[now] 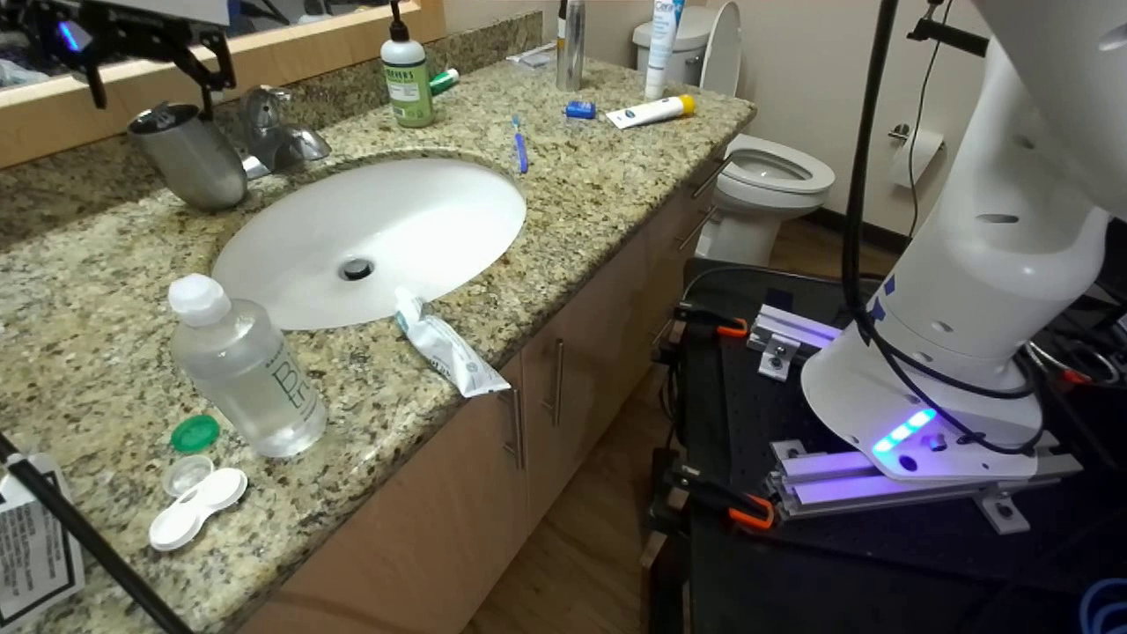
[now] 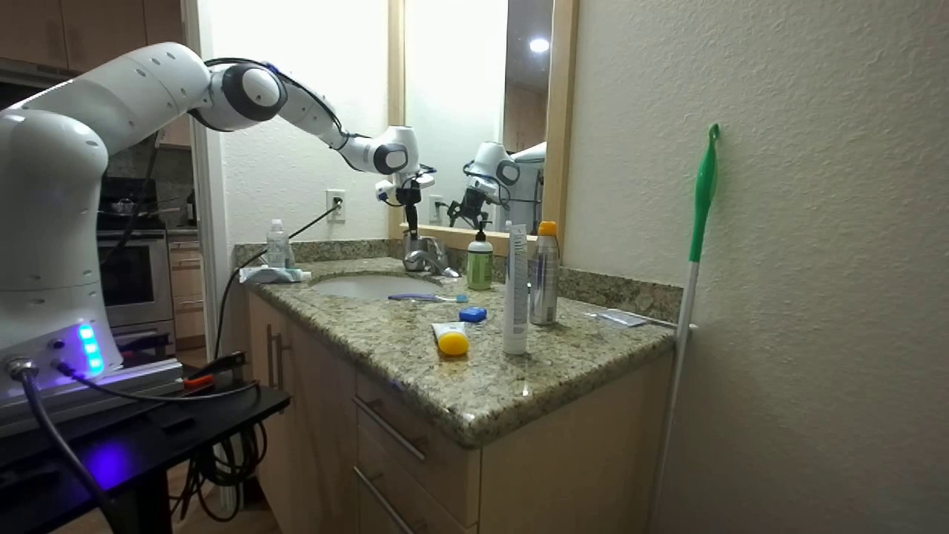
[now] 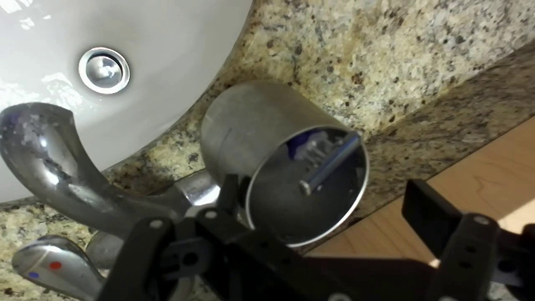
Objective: Close the tap and then remove the shaving stick from the metal cup and put it on the right side of the sink counter
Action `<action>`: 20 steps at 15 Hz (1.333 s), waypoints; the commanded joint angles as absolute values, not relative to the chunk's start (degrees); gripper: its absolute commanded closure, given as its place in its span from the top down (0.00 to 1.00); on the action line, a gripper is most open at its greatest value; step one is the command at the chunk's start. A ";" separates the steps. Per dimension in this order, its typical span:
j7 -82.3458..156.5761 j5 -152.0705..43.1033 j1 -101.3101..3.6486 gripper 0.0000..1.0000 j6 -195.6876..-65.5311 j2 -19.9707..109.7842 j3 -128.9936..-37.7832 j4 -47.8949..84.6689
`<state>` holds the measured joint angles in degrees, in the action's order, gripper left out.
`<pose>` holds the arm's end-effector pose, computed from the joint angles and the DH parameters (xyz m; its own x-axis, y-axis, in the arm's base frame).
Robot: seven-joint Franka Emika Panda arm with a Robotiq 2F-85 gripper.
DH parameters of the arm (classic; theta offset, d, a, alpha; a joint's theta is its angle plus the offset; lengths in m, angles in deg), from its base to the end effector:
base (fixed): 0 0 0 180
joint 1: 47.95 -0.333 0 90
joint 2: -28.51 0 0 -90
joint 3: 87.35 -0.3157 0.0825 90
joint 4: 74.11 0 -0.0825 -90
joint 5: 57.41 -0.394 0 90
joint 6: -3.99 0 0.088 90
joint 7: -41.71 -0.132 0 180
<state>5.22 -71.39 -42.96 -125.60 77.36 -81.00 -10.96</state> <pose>0.8036 -0.1205 0.3112 0.5874 -0.7941 0.1559 -0.7404 -0.6051 -0.2928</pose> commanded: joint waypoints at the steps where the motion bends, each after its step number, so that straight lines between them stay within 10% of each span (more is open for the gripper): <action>1: 6.08 -71.25 -42.76 1.00 -125.33 76.27 -81.65 -10.34; 20: 26.42 -65.89 -42.30 1.00 -109.83 73.98 -82.59 -10.85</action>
<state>26.58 -66.28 -42.68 -110.05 73.91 -82.08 -10.58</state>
